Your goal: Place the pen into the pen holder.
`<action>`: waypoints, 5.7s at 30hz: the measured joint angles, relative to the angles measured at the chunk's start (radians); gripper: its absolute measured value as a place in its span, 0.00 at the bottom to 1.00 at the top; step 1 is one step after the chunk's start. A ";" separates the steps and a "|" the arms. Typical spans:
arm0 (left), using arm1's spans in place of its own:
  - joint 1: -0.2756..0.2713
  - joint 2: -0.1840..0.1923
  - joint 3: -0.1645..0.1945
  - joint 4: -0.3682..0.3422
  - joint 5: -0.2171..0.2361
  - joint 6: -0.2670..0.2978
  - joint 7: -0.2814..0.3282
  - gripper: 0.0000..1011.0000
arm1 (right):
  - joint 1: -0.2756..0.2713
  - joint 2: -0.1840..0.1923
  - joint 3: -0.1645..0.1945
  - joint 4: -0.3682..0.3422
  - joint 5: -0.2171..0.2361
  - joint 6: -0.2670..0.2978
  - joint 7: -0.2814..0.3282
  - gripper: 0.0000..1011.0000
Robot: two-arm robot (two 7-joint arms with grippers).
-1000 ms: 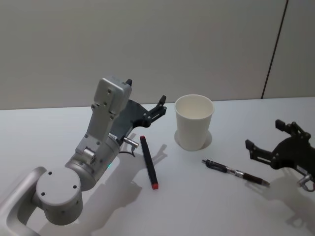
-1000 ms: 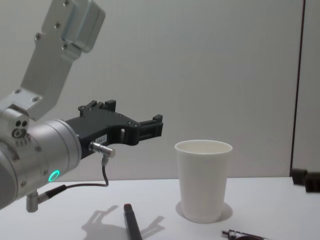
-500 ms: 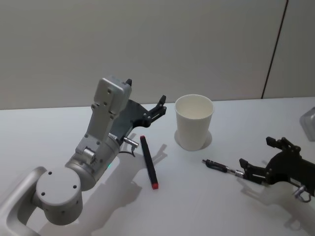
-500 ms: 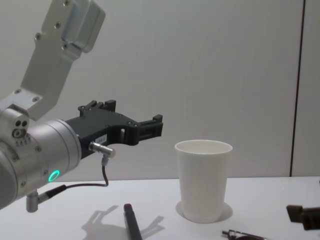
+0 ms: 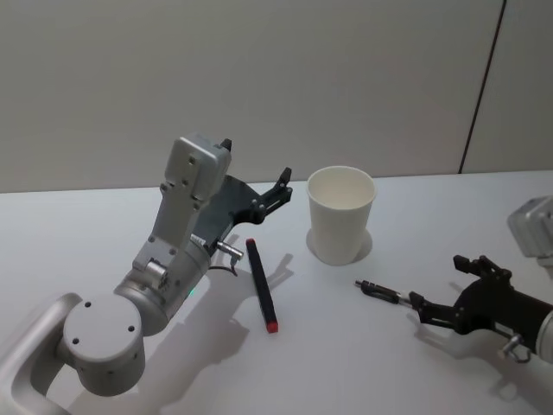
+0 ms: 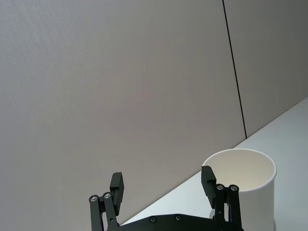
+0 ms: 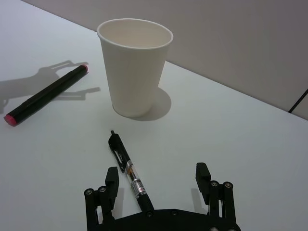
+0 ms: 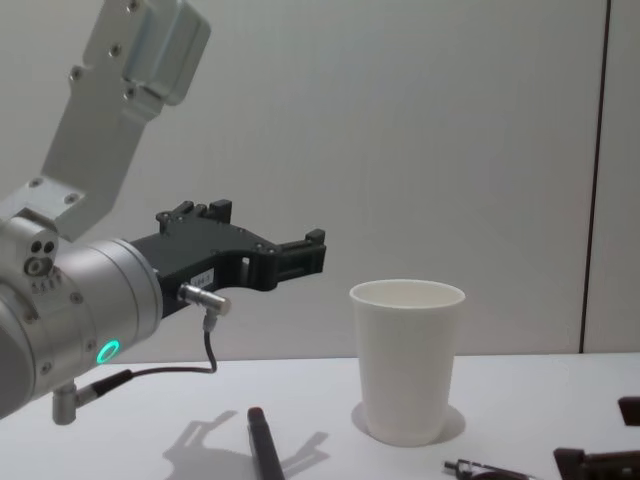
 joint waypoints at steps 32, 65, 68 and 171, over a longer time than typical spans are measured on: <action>0.000 0.000 0.000 0.000 0.000 0.000 0.000 0.99 | 0.079 -0.066 -0.047 0.147 -0.037 -0.038 0.071 0.99; 0.000 0.000 0.000 0.000 0.000 0.000 0.000 0.99 | 0.099 -0.080 -0.062 0.174 -0.051 -0.035 0.097 0.73; 0.000 0.000 0.000 0.000 0.000 0.000 0.000 0.99 | 0.100 -0.081 -0.062 0.174 -0.050 -0.034 0.097 0.71; 0.000 0.000 0.000 0.000 0.000 0.000 0.000 0.99 | 0.242 -0.182 -0.007 0.229 0.213 -0.476 -0.081 0.13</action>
